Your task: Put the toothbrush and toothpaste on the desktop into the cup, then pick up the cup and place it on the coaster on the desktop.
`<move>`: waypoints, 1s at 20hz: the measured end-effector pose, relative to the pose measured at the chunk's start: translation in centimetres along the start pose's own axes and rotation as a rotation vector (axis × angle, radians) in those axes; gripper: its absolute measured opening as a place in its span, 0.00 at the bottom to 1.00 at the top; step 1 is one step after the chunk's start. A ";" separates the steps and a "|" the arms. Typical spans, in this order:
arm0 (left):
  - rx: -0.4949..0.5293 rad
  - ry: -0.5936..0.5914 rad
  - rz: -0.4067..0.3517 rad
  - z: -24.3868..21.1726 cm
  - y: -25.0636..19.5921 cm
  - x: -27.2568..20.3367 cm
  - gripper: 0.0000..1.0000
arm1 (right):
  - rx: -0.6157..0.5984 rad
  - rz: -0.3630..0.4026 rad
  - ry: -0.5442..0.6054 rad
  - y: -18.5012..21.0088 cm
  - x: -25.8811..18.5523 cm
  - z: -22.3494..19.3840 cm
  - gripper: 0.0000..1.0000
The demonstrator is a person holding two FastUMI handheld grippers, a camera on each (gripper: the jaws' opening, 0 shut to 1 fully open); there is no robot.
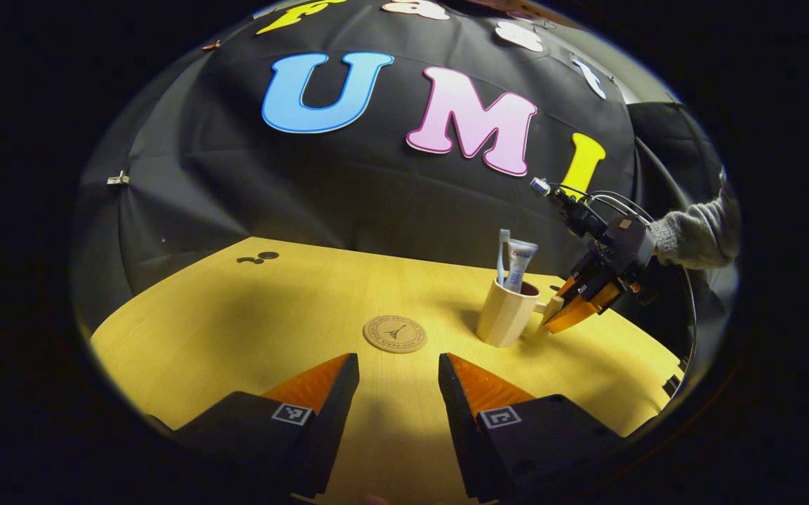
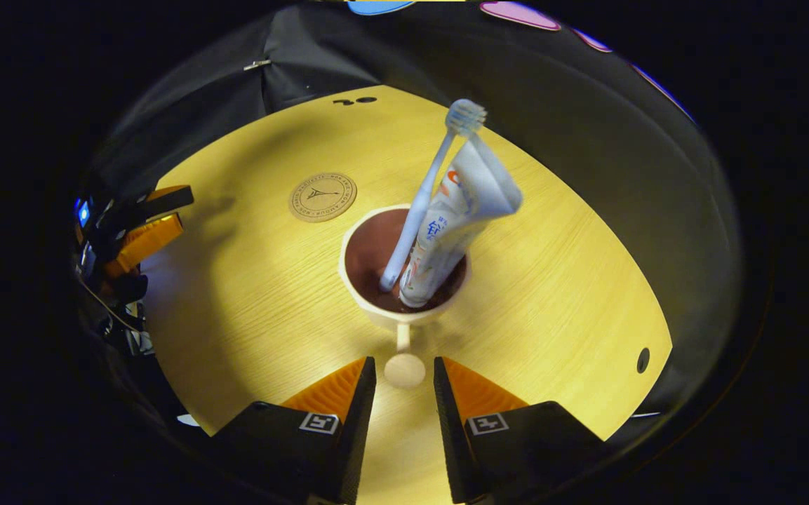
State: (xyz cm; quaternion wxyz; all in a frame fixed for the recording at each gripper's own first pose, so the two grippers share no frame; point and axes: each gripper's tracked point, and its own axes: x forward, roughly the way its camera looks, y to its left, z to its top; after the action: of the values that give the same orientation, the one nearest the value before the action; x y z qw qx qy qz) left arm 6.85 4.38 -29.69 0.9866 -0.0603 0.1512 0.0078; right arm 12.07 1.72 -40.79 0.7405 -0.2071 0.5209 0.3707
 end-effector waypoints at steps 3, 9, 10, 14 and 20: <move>-0.003 0.006 0.020 -0.4 1.1 -0.1 0.72 | -0.007 0.017 0.036 0.5 1.7 0.2 0.51; -0.005 0.013 0.046 -0.9 2.3 -0.4 0.72 | -0.007 0.033 0.100 0.7 4.1 -0.3 0.51; -0.006 0.014 0.050 -1.1 2.5 -0.4 0.72 | 0.002 0.035 0.110 0.8 4.4 -0.4 0.51; -0.016 0.021 0.068 -1.3 3.2 -0.5 0.72 | 0.022 0.049 0.144 0.9 4.7 -0.9 0.34; -0.024 0.018 0.070 -0.9 3.1 -0.3 0.72 | 0.005 0.012 0.084 0.8 3.6 1.3 0.31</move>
State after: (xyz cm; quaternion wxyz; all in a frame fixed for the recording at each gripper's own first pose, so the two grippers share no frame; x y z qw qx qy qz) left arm 6.14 7.32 -30.81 0.9836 -0.0668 0.1621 0.0436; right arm 12.88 4.34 -43.58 0.7164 -0.2176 0.5536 0.3647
